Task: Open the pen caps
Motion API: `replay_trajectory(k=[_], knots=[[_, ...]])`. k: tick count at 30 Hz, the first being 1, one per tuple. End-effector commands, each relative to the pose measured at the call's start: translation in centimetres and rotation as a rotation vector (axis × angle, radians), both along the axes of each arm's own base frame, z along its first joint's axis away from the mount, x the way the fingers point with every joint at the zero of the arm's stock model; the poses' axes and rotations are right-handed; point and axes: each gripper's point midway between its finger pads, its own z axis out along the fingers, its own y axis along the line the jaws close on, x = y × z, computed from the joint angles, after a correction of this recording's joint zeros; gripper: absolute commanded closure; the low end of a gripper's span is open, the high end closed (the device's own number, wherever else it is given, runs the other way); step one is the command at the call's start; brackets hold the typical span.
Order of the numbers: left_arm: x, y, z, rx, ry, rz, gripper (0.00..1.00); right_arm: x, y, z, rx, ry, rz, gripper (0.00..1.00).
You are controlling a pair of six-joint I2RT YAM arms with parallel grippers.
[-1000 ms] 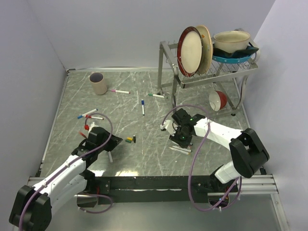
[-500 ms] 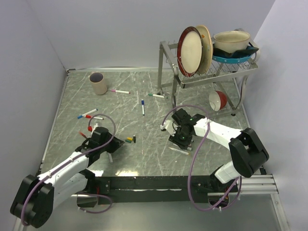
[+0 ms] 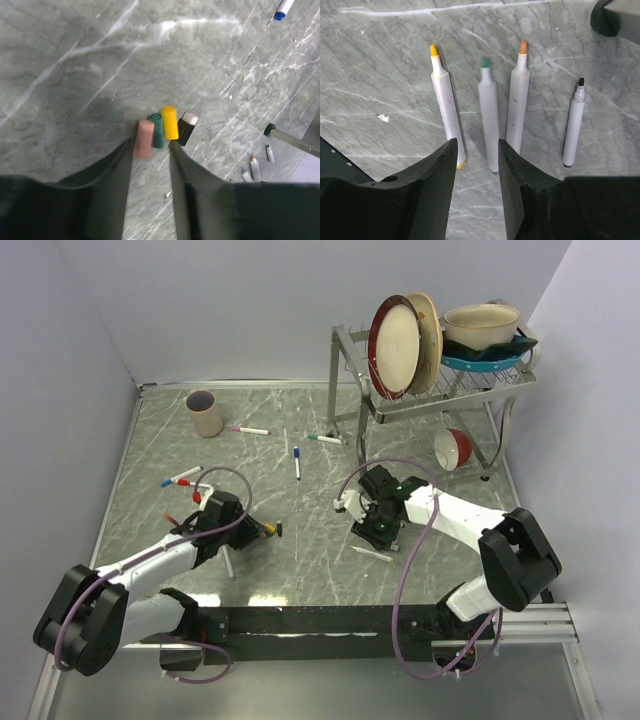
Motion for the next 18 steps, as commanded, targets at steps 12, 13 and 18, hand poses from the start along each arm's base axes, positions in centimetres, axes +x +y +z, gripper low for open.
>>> replay_trajectory(k=[12,13,18], knots=[[4.2,0.2,6.5,0.192,-0.187,-0.132,0.20,0.1,0.9,2.3,0.084,-0.032,0.036,0.53],[4.8,0.4,7.6,0.219,-0.210,-0.130,0.19,0.0,1.0,2.4,0.088,-0.031,0.044,0.53],[3.5,3.8,5.9,0.372,-0.057,-0.039,0.16,-0.1,1.4,3.4,0.127,-0.049,0.067,0.52]])
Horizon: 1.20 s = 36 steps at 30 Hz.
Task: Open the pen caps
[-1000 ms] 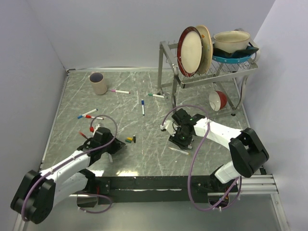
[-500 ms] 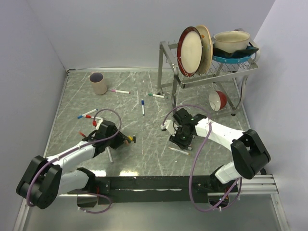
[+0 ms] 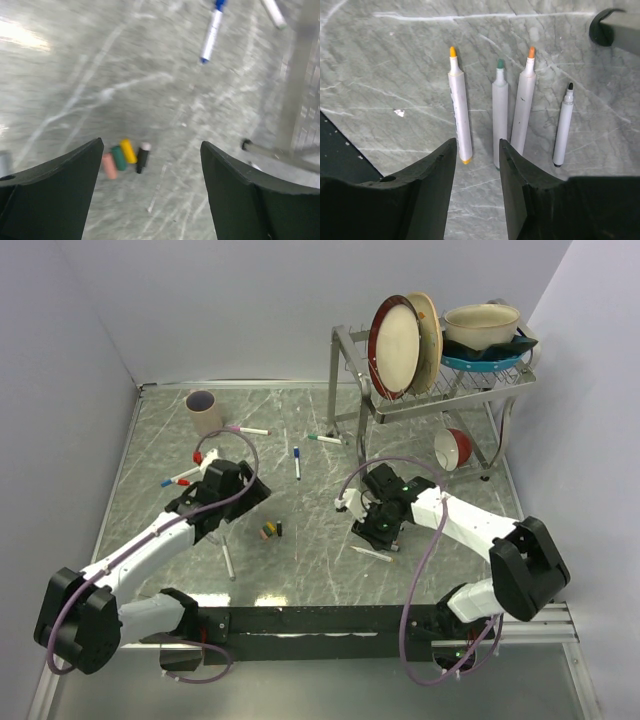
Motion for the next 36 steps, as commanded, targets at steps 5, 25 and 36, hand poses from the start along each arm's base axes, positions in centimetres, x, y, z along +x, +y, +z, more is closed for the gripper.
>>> replay_trajectory(k=[5,25,36], knots=[[-5.7,6.2,-4.6,0.282,0.305,0.213,0.16,0.0,0.9,2.3,0.075,-0.037,0.043,0.52],[-9.1,6.5,-9.8,0.250,0.445,0.270,0.42,0.0,0.9,2.6,0.089,-0.048,0.049,0.52],[-9.5,5.0,-10.8,0.212,0.482,0.169,0.71,-0.1,1.2,3.3,0.118,-0.065,0.062,0.52]])
